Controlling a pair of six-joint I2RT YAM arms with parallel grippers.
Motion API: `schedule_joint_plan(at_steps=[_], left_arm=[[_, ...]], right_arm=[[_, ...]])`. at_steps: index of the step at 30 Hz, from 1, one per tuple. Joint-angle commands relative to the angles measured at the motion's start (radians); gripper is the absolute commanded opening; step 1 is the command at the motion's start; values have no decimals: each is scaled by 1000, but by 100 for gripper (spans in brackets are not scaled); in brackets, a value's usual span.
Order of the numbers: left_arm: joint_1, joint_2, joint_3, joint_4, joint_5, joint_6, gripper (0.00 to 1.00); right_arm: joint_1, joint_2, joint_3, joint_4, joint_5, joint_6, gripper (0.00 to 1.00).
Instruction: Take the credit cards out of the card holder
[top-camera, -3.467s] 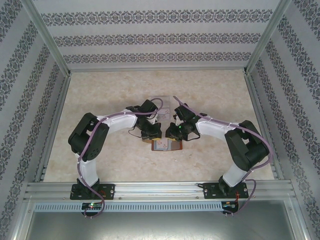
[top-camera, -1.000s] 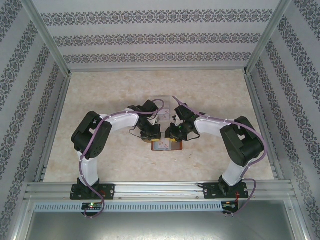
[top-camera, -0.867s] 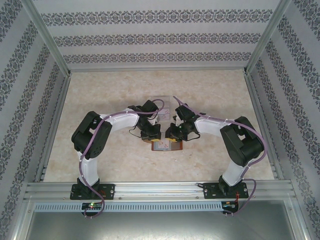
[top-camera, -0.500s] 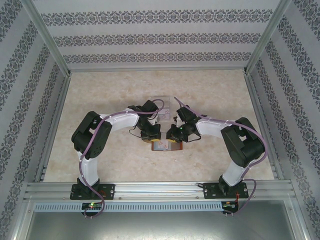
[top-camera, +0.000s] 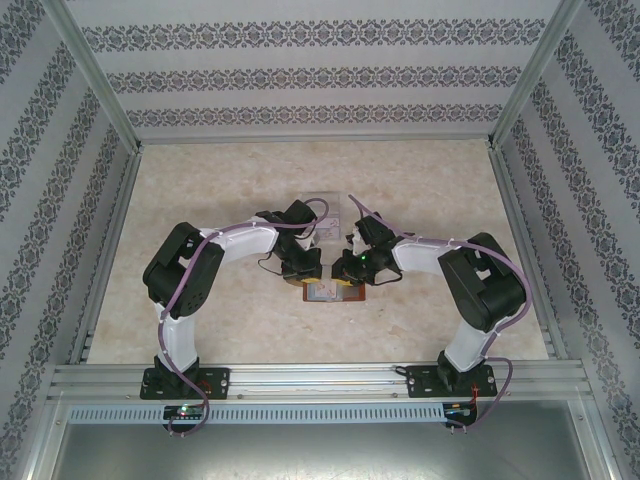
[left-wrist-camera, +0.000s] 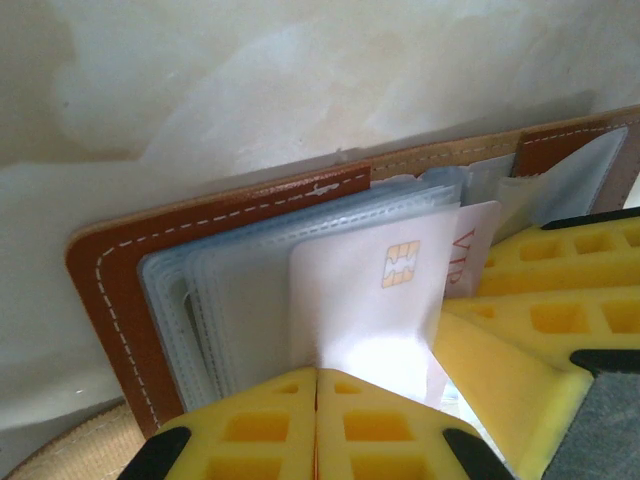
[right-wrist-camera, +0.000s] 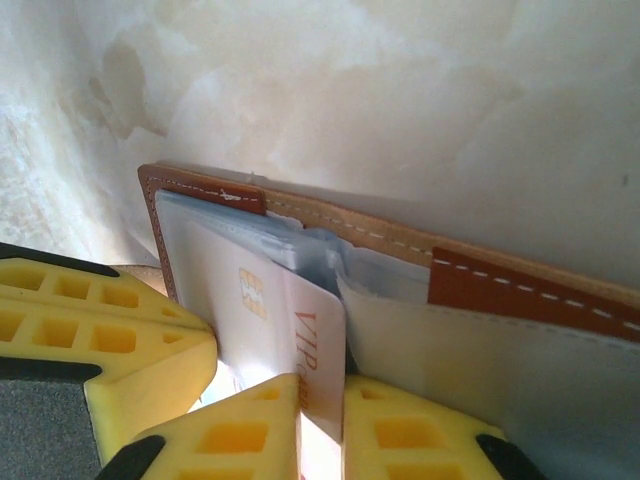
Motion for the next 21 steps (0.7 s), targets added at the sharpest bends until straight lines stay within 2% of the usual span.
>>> schedule_joint_plan(at_steps=[1,21], left_arm=[[-12,35,7,-60,-48,10,7],[-11,37,12,-64,-46,17,7]], right_arm=[[-8,-2,-19,20,2,-11,13],[-53,-100,-9,-139,101,-86,9]])
